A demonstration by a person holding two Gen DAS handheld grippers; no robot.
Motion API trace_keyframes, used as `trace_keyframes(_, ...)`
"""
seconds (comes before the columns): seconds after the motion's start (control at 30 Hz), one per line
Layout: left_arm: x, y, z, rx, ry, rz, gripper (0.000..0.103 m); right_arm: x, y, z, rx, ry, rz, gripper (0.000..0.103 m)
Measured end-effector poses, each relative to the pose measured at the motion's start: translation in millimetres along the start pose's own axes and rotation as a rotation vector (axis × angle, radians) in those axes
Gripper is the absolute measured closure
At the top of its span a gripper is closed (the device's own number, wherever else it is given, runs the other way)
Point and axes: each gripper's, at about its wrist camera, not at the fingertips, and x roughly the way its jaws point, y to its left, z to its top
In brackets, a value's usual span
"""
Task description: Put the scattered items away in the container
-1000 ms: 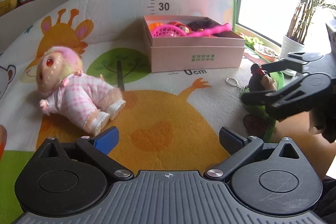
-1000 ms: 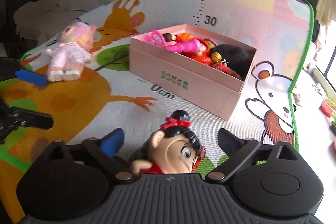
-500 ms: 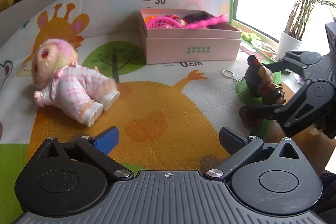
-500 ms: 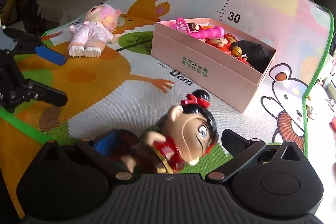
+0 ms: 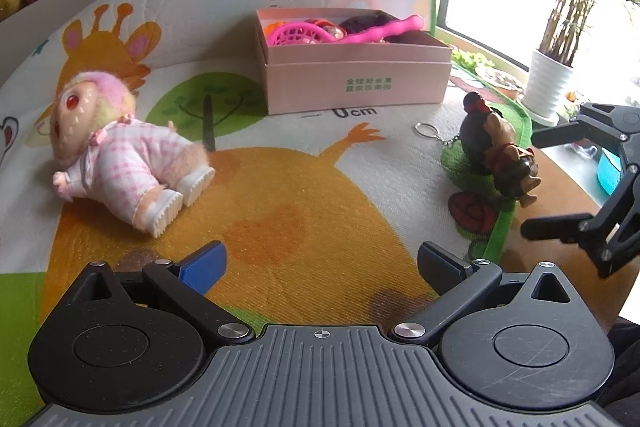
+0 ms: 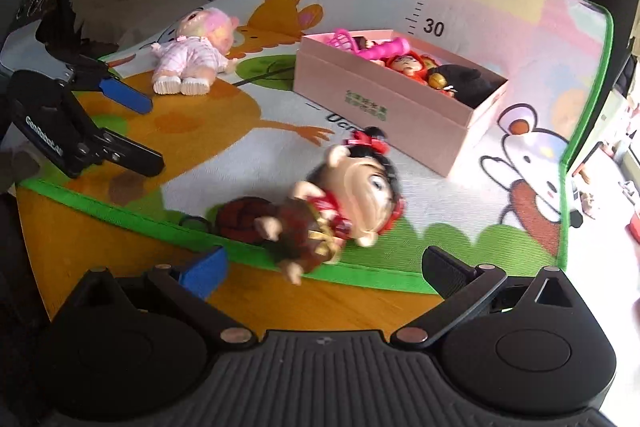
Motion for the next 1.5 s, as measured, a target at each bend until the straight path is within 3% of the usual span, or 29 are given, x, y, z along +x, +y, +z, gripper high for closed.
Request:
trace_keyframes(0.13,0,-1,0,0.002,0.003,0.008,0.0,-3,23,15,0.016,-0.082,0.129,0.0)
trace_keyframes(0.2,-2,1,1,-0.002,-0.002,0.018,0.0,-5,31,21,-0.015,-0.124,0.149,0.0)
trace_keyframes(0.4,-4,10,1,-0.044,-0.006,0.035,0.0,12,21,27,-0.01,-0.126,-0.012,0.0)
trace_keyframes(0.6,1,11,0,-0.051,0.015,0.021,0.0,50,-10,32,0.135,-0.049,0.033,0.0)
trace_keyframes(0.83,2,12,-1,-0.056,0.018,0.024,0.0,64,7,53,0.053,-0.076,0.027,0.0)
trace_keyframes(0.9,2,12,-1,-0.056,0.017,0.023,0.0,66,13,56,0.028,-0.064,0.002,0.008)
trace_keyframes(1.2,1,14,-2,-0.067,0.01,0.014,0.0,59,7,70,0.102,-0.046,0.037,0.011)
trace_keyframes(1.33,2,13,0,-0.065,0.011,0.017,0.0,38,-6,99,0.171,-0.12,0.105,0.011)
trace_keyframes(1.5,3,14,1,-0.062,0.01,0.009,0.0,30,-44,166,0.24,-0.242,0.064,0.011)
